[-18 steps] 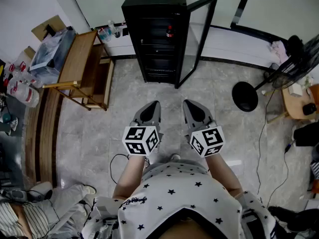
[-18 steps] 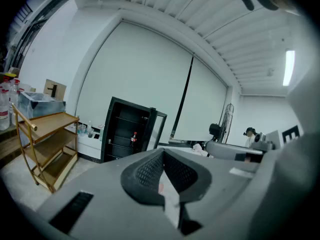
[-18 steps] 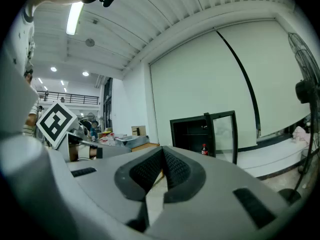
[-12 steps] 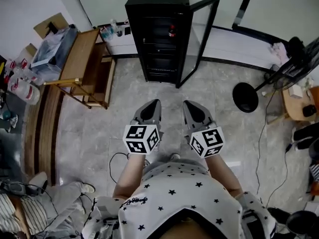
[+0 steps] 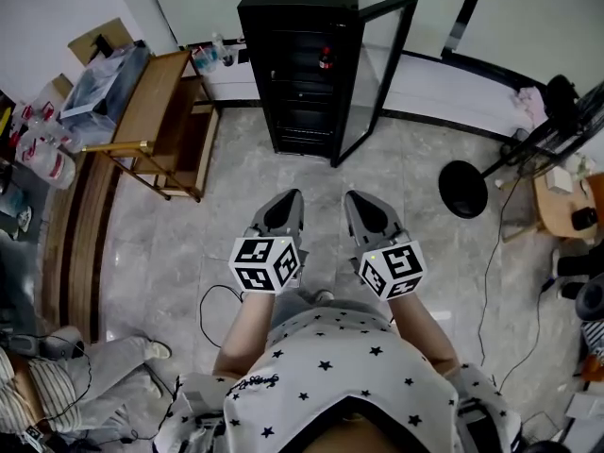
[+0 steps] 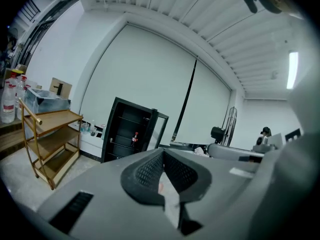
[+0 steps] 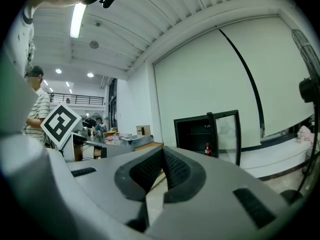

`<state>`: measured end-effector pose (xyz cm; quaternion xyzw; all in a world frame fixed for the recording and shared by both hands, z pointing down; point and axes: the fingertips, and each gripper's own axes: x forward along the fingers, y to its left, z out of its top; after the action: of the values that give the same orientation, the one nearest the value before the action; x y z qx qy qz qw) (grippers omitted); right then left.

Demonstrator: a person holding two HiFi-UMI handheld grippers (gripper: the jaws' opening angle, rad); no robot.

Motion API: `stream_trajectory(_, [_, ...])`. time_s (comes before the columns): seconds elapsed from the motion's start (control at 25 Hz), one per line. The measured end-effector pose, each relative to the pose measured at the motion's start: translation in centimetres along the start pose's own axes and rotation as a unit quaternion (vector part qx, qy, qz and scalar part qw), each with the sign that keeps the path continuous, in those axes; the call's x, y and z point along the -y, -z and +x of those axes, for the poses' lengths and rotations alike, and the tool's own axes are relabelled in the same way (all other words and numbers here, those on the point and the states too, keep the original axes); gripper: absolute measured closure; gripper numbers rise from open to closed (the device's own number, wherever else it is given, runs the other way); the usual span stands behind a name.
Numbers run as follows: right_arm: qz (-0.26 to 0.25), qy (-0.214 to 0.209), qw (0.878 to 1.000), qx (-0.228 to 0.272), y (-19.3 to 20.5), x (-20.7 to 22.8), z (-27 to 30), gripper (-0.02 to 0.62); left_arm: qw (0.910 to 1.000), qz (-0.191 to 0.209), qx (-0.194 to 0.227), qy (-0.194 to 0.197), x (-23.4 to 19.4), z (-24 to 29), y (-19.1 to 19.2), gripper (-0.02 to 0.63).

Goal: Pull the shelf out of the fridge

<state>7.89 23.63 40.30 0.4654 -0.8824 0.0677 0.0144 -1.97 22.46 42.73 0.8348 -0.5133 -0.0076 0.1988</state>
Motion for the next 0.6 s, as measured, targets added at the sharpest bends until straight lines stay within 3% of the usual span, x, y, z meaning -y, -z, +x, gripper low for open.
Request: stream_trajectory(0.6, [0.026,-0.002,1.0,0.004,0.5,1.8,0.2,0.601,0.9993,-0.036,-0.007,-0.007,-0.3,1.7,0.7,0.595])
